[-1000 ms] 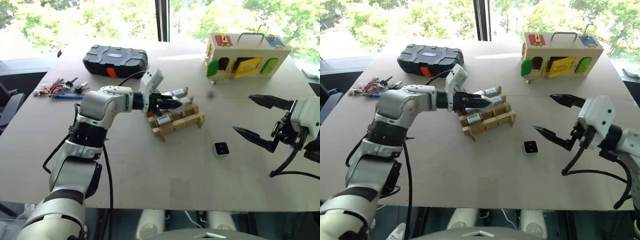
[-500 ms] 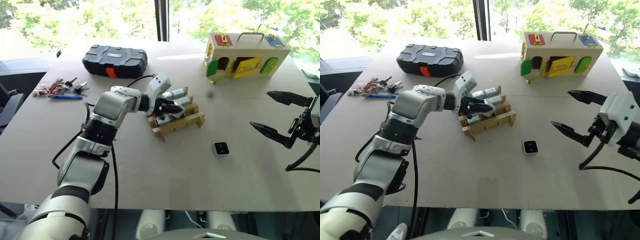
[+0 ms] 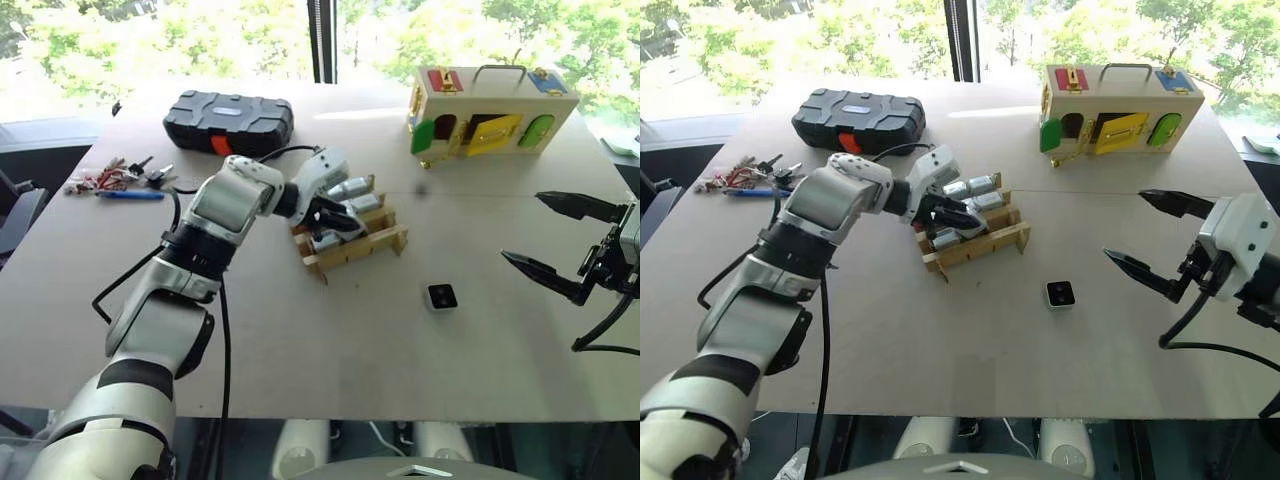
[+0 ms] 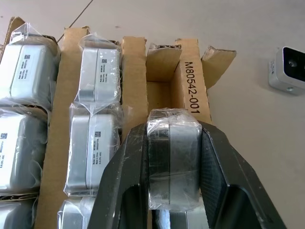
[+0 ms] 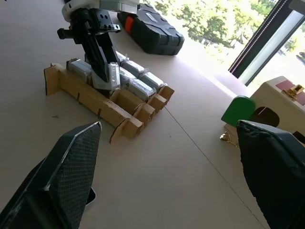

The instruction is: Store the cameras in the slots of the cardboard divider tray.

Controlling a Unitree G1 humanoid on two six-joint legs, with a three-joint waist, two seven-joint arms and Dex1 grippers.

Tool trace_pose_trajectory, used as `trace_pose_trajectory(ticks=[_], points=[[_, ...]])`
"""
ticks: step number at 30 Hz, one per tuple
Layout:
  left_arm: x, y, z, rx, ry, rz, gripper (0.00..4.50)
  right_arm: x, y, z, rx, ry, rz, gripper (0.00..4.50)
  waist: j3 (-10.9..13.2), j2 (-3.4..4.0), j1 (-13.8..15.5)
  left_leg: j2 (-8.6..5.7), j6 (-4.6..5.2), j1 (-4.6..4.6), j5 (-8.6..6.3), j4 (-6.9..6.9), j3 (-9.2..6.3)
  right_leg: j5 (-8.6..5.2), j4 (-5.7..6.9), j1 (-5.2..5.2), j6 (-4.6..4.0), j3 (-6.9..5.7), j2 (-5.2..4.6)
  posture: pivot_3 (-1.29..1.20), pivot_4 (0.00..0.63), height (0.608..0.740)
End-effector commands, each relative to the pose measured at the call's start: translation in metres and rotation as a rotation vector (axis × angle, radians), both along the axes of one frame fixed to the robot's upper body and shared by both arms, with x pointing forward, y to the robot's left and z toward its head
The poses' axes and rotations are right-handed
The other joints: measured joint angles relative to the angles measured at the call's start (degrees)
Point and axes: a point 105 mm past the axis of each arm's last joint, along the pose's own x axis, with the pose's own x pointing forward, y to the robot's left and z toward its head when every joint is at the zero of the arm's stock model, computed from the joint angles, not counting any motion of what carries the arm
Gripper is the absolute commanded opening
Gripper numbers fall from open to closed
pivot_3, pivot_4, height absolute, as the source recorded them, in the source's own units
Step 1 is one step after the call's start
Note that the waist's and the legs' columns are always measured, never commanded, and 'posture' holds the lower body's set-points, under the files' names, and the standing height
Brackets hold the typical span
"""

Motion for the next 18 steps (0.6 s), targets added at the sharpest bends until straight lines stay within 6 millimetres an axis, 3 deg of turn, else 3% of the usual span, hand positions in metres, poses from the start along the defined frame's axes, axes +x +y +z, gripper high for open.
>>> trace_pose_trajectory(ticks=[1,11,18], points=[[0.001,0.004,-0.001,0.059,-0.003,-0.001,0.82,-0.004,0.003,0.009,-0.016,-0.058,0.002,4.5,0.0,0.0,0.01,0.0,0.0,0.0,0.0,0.0,0.0,0.0,0.0,0.0,0.0,0.0,0.0,0.0,0.15,0.74],[0.003,0.012,0.003,0.095,-0.01,-0.011,0.82,-0.008,0.004,0.006,-0.018,-0.057,-0.004,4.5,0.0,0.0,-0.06,0.01,0.26,0.0,0.14,0.01,0.01,-0.01,0.01,-0.01,0.01,0.01,0.05,0.0,0.15,0.74],[0.003,0.007,0.01,0.074,-0.009,-0.027,0.82,-0.01,0.005,0.005,-0.02,-0.052,0.002,4.5,0.0,0.0,-0.07,0.01,0.27,0.02,0.14,0.01,0.01,0.0,0.03,0.0,0.01,0.02,0.05,0.0,0.15,0.74]])
